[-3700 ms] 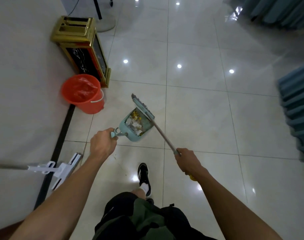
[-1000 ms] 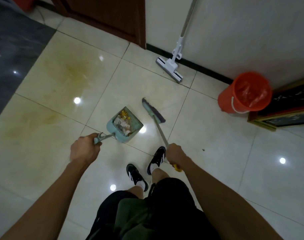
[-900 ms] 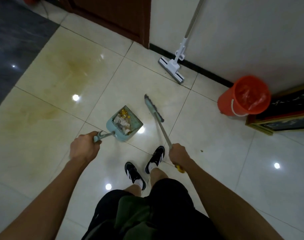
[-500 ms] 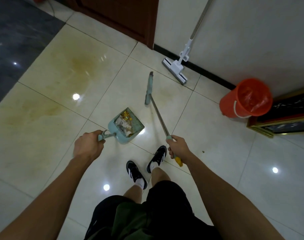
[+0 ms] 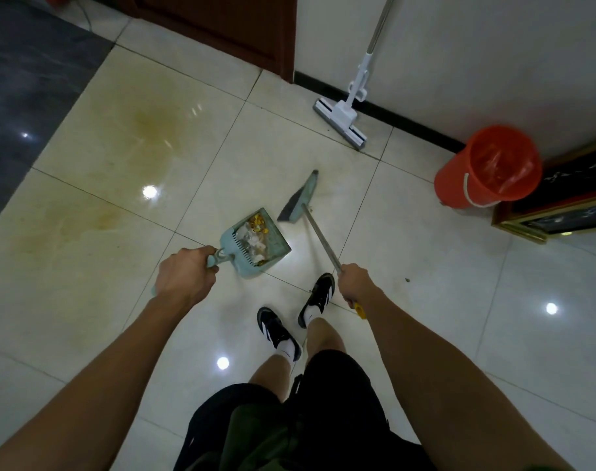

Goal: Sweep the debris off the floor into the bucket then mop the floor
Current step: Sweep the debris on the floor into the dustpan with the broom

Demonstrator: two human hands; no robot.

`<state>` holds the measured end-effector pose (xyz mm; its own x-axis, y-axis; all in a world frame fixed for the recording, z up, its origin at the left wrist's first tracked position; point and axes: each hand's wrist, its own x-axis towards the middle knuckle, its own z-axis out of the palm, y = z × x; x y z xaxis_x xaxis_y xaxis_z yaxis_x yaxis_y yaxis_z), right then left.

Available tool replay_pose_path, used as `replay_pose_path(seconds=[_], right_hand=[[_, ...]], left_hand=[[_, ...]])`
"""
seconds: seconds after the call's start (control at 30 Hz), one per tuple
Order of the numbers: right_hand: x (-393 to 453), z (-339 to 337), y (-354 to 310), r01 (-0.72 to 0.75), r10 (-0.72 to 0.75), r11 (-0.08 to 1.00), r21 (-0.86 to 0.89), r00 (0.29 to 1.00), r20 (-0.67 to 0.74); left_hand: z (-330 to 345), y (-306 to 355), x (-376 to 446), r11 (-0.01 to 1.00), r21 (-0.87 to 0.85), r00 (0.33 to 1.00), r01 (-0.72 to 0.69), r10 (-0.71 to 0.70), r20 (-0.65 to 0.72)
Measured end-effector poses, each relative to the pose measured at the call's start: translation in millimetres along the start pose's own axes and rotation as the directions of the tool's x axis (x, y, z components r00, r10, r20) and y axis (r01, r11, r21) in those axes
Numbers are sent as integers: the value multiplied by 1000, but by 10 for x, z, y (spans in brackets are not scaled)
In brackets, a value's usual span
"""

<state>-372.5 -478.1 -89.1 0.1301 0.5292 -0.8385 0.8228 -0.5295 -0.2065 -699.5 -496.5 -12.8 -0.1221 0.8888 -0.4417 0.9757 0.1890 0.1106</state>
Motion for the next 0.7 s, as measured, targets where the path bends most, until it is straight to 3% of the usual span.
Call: replay_pose_path(seconds=[0.2, 0.33, 0.53, 0.7], right_hand=[[-207, 238, 481, -73, 71, 997, -29, 996, -51], [-372, 354, 843, -151, 152, 988, 29, 988, -41], [-721, 285, 1407, -272, 272, 962, -37, 962, -2], [-961, 340, 2004, -343, 344, 938, 52, 939, -6]], left_hand=[[36, 104, -33, 996, 35, 997, -79, 78, 5], [93, 267, -46, 987, 69, 989, -147, 146, 10], [246, 666, -99, 966, 90, 970, -242, 238, 45], [398, 1063, -252, 947, 95, 952, -306, 303, 46]])
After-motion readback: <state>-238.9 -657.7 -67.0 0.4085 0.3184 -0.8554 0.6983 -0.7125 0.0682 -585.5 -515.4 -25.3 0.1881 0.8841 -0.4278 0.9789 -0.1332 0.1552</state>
